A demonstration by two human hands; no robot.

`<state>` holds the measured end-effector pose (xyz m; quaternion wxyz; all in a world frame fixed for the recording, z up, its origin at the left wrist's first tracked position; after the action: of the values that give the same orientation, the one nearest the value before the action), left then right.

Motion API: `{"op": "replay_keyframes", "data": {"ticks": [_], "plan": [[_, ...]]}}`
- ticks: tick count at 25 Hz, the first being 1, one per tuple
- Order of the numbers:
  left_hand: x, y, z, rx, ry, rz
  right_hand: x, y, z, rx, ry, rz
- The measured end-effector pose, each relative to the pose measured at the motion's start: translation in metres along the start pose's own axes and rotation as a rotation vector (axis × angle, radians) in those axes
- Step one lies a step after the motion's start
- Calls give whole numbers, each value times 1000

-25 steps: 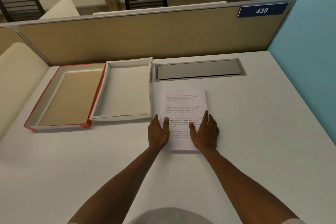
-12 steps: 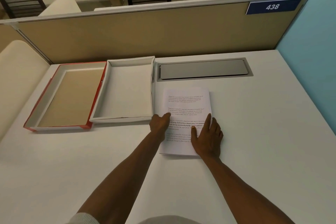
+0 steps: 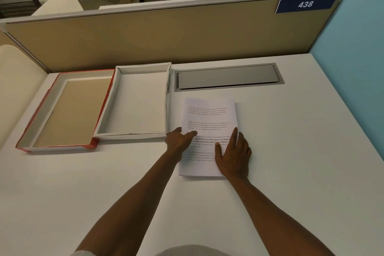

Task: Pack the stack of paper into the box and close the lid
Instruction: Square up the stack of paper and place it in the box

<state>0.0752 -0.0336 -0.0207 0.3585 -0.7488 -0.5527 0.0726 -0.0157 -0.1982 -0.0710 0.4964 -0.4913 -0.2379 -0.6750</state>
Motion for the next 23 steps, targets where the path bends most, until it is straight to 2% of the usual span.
{"op": "replay_keyframes", "data": {"ticks": [7, 11, 13, 15, 19, 23], "plan": [[-2, -16, 1, -73, -223, 212, 0, 0, -1, 7, 1, -12], [-9, -13, -2, -108, -201, 93, 0, 0, -1, 10, 10, -23], [-8, -10, -9, -64, -214, 45, -1, 0, -2, 9, 14, -27], [-4, -2, -20, 15, -225, 71, 0, 0, -1, -2, 35, -27], [3, 9, -39, 77, -214, 269, -2, 1, -2, -4, 41, -39], [-7, 6, -35, 1, -52, 157, 0, 0, -3, -19, 68, -29]]}}
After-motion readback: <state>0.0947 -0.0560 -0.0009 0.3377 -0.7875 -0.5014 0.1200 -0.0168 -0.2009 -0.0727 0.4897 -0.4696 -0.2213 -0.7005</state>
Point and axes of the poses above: each hand's wrist, its own y-axis towards the middle knuckle, its own x-axis out of the back of the hand, z = x × y, the point moved 1 cm from there along y, towards the middle knuckle, and after that the axes turned 15 degrees about z, right-handed, at the moved point
